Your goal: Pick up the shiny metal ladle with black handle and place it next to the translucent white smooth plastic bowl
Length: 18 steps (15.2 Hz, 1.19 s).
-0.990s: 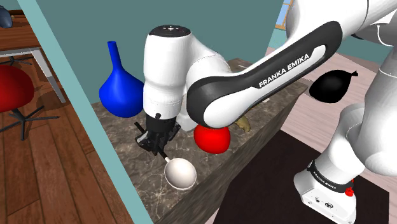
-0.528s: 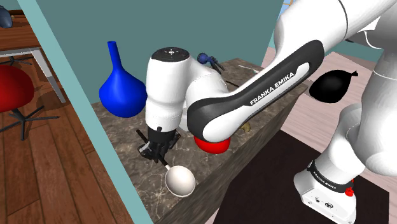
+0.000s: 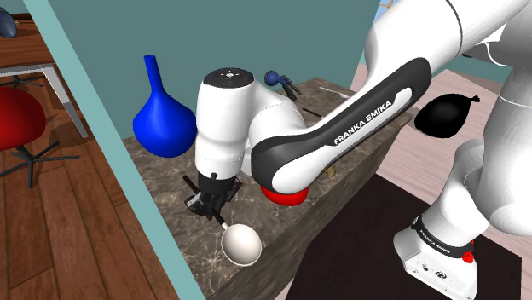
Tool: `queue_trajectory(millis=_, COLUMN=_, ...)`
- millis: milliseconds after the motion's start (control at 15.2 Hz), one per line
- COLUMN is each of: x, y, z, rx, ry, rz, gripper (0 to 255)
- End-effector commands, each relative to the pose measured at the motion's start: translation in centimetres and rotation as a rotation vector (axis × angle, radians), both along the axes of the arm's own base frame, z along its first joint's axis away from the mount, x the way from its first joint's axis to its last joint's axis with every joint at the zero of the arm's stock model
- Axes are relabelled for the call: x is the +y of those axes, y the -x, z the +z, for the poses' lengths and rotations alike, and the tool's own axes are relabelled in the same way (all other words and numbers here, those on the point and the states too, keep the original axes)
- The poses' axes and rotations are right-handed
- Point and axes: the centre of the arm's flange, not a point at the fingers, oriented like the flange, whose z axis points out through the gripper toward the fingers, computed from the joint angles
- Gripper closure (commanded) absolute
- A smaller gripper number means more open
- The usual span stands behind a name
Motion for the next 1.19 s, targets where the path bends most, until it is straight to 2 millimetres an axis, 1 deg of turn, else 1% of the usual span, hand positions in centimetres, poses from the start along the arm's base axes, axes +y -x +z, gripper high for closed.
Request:
queue_trajectory(millis=0, x=0.0, y=0.0, z=0.0, rx=0.000, ry=0.000, rz=0.000, gripper=0)
queue_trajectory(millis=330, x=0.0, y=0.0, z=0.0, rx=0.000, ry=0.000, rz=0.000, gripper=0)
queue_trajectory(millis=528, x=-0.4, y=0.4, z=3.9, rx=0.000, ry=0.000, rz=0.000, gripper=0)
queue_trajectory(millis=594, x=-0.5, y=0.6, z=4.9, rx=0.000, ry=0.000, rz=0.000, gripper=0)
queue_trajectory(millis=1122, x=-0.5, y=0.6, z=4.9, rx=0.000, ry=0.000, rz=0.000, gripper=0)
